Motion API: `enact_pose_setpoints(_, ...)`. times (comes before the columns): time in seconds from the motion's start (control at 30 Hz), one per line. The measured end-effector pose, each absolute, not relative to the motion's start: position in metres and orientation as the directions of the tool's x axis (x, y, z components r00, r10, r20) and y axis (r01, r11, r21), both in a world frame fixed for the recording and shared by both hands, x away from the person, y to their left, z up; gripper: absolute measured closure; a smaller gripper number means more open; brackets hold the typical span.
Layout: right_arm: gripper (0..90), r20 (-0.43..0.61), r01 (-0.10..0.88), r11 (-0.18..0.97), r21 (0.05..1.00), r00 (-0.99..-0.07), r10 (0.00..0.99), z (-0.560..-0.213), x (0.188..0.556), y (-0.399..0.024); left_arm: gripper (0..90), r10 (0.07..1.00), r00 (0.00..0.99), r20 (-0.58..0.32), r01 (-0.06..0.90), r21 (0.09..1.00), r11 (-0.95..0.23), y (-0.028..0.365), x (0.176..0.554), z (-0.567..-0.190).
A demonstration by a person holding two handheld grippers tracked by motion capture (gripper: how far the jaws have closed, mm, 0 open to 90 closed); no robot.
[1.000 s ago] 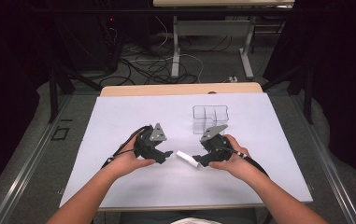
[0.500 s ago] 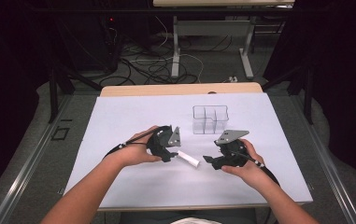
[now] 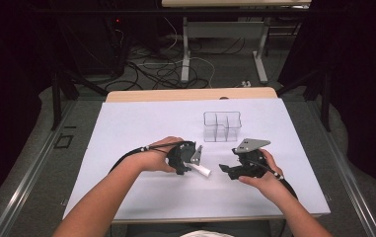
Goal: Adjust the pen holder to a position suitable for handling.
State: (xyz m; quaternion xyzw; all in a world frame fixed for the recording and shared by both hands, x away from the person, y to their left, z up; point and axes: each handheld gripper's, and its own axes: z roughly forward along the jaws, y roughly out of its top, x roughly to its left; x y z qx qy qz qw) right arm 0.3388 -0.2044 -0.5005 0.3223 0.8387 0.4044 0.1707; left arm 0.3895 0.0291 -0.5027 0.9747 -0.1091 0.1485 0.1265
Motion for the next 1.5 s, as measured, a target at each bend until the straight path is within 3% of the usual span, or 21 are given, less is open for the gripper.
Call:
enact_pose_setpoints(0.47, 24.5, -0.018, 0.421, 0.47, 0.776, -0.729, 0.684, -0.504, 0.34, -0.208, 52.0, -0.222, 0.926, 0.306, -0.275, 0.142, -0.951, 0.018, 0.387, -0.516)
enact_pose_setpoints(0.53, 24.5, -0.018, 0.415, 0.46, 0.785, -0.727, 0.686, -0.506, 0.341, -0.208, 53.6, -0.263, 0.907, 0.328, -0.318, 0.124, -0.94, 0.015, 0.388, -0.516)
enact_pose_setpoints(0.6, 24.6, -0.012, 0.425, 0.464, 0.777, -0.728, 0.686, -0.506, 0.34, -0.208, 54.7, -0.244, 0.92, 0.306, -0.296, 0.138, -0.945, 0.015, 0.386, -0.519)
enact_pose_setpoints(1.03, 25.0, -0.008, 0.432, 0.475, 0.767, -0.733, 0.68, -0.508, 0.342, -0.208, 65.3, -0.333, 0.88, 0.338, -0.38, 0.081, -0.921, 0.011, 0.384, -0.523)
enact_pose_setpoints(1.5, 25.3, -0.004, 0.429, 0.457, 0.779, -0.725, 0.689, -0.51, 0.343, -0.209, 67.3, -0.393, 0.865, 0.312, -0.424, 0.036, -0.905, 0.006, 0.388, -0.528)
